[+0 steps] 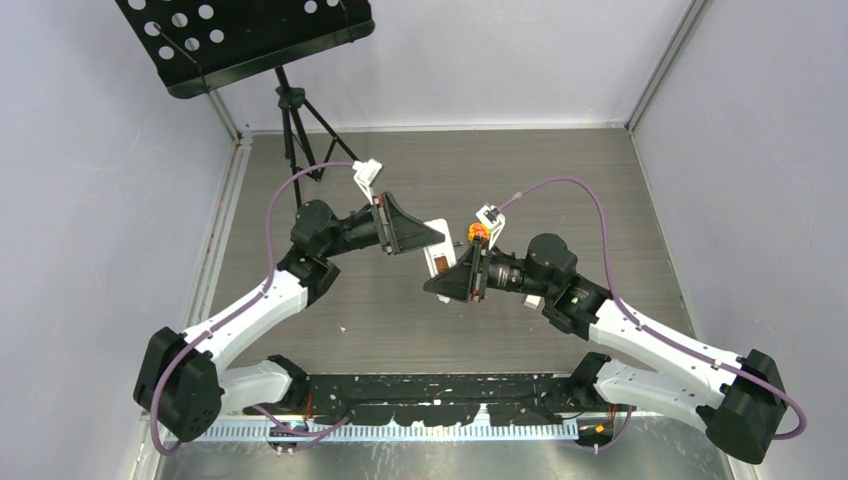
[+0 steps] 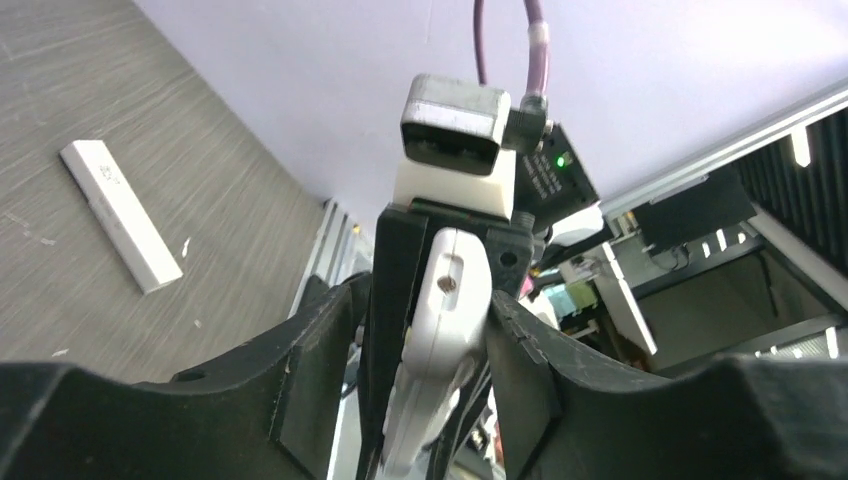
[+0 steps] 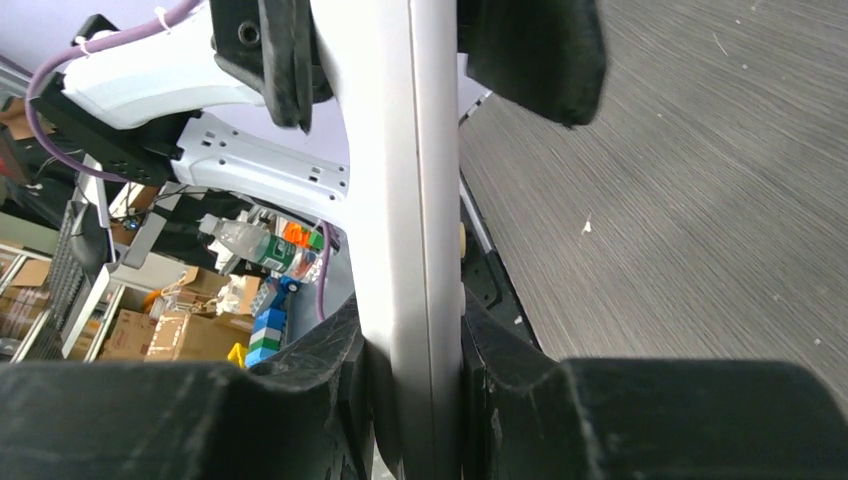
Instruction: Load the batteries into the remote control
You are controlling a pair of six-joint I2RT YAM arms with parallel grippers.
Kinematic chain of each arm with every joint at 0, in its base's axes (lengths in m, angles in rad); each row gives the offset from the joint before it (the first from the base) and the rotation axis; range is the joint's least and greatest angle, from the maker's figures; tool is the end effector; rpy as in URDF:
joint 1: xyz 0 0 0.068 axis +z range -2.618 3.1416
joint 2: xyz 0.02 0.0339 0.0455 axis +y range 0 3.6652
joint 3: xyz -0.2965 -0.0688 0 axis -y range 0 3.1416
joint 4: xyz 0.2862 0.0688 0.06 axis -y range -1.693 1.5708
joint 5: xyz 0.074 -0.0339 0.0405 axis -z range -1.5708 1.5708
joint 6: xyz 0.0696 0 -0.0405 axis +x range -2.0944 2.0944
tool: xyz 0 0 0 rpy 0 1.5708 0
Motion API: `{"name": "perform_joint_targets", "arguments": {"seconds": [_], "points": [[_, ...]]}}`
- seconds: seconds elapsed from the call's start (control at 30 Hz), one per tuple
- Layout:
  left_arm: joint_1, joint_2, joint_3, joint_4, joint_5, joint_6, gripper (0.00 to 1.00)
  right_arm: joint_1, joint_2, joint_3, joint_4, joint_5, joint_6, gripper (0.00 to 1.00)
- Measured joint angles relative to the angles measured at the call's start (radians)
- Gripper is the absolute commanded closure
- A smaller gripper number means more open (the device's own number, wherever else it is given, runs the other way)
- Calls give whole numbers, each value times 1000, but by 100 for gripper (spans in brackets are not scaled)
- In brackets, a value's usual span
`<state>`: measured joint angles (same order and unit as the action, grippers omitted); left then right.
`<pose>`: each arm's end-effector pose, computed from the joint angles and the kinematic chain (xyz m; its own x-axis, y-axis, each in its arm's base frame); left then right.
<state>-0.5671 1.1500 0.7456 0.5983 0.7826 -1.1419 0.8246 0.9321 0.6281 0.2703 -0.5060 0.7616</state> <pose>0.2323 -0.2061 0.3505 -0.8096 -0.2489 -0.5316 0.5489 0.0000 -0.8359 0.1579 0.2205 0.3186 -0.6867 0.1464 -0.7121 -0.6870 0.1894 0.7015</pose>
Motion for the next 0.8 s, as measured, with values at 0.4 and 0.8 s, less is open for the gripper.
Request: {"name": "perform_joint_targets", "arguments": {"seconds": [0.4,0.8], "points": [[7,42,1,188,0,-103,100,0,64,23,111,-27,109,53],[20,24,73,-396,-244,315,100,0,-13,89,-332,350,-3,28]]}}
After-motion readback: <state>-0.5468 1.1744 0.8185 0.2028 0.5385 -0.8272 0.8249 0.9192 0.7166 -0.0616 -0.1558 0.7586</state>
